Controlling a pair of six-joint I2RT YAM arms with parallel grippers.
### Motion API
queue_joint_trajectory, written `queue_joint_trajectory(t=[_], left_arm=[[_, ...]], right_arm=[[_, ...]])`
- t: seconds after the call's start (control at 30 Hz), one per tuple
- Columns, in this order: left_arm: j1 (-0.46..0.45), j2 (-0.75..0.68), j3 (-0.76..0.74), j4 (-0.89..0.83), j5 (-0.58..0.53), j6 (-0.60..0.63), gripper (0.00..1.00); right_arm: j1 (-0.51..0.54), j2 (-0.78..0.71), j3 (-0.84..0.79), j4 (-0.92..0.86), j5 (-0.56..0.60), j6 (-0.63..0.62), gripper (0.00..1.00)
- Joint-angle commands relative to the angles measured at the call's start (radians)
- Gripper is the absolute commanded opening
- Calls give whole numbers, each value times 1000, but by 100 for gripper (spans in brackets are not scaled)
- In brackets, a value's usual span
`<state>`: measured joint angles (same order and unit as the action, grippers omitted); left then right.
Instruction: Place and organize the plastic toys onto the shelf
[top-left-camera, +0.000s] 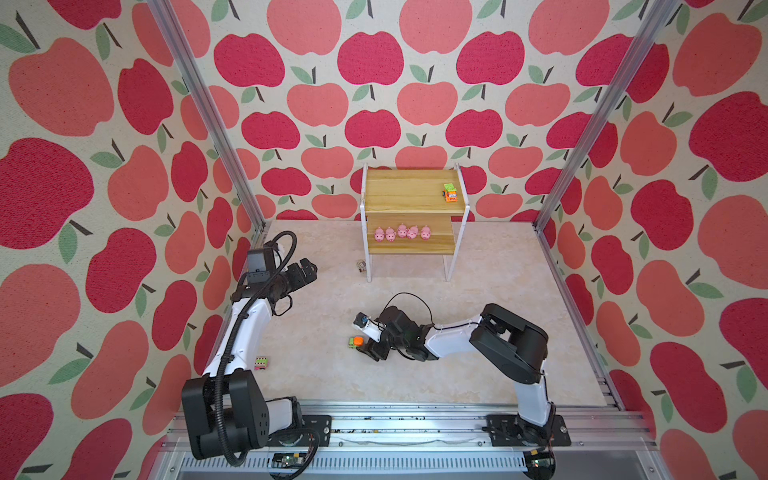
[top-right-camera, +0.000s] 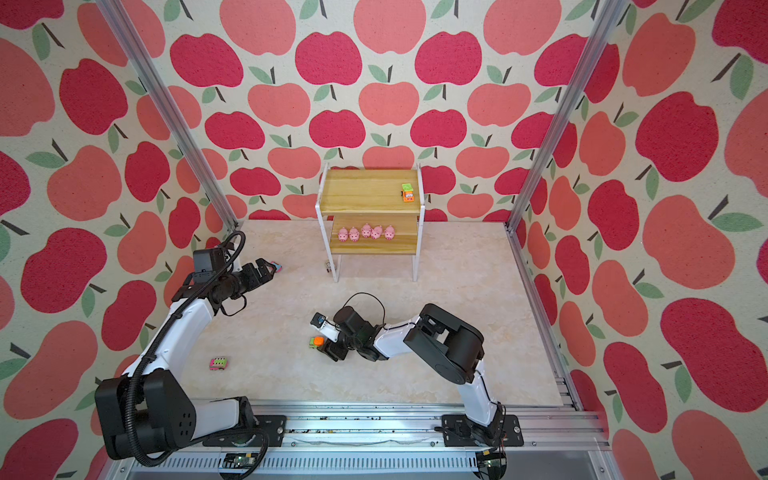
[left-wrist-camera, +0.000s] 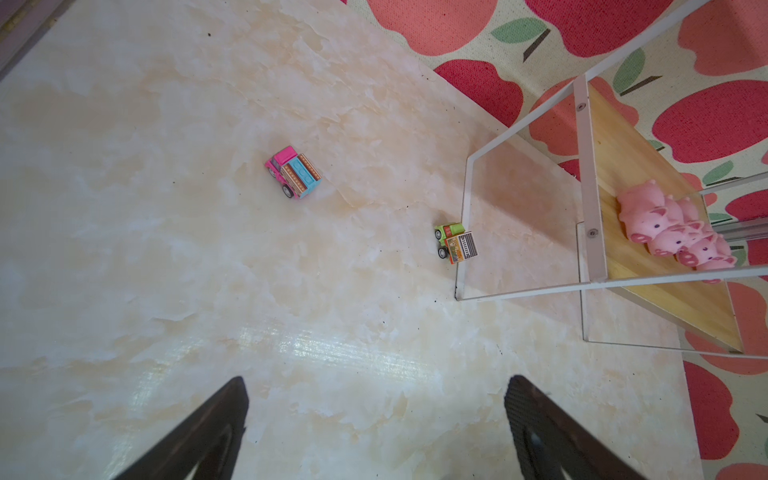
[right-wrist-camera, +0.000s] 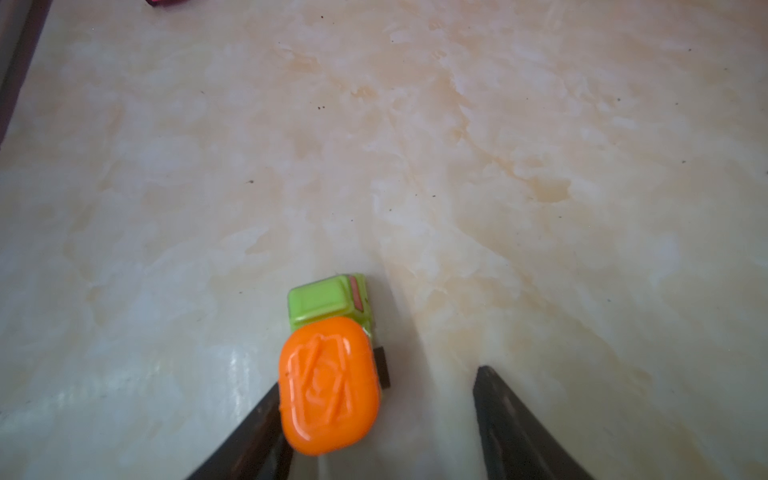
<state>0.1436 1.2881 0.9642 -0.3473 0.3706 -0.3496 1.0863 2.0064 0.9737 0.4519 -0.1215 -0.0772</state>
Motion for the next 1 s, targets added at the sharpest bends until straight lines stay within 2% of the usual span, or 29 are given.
queue_joint_trajectory(t=[0.0,0.47,0.97], left_arm=[[-4,-20,0,18,-16,18,99],[-8,-17,2,18,-21,23,99],[-9,-12,1,21,-16,22,99]], right_arm=[[-29,56,-33,-108,19,41,68],[-119,87,-23,-68,1,57,67],[-170,197,179,-93,-37,96,67]])
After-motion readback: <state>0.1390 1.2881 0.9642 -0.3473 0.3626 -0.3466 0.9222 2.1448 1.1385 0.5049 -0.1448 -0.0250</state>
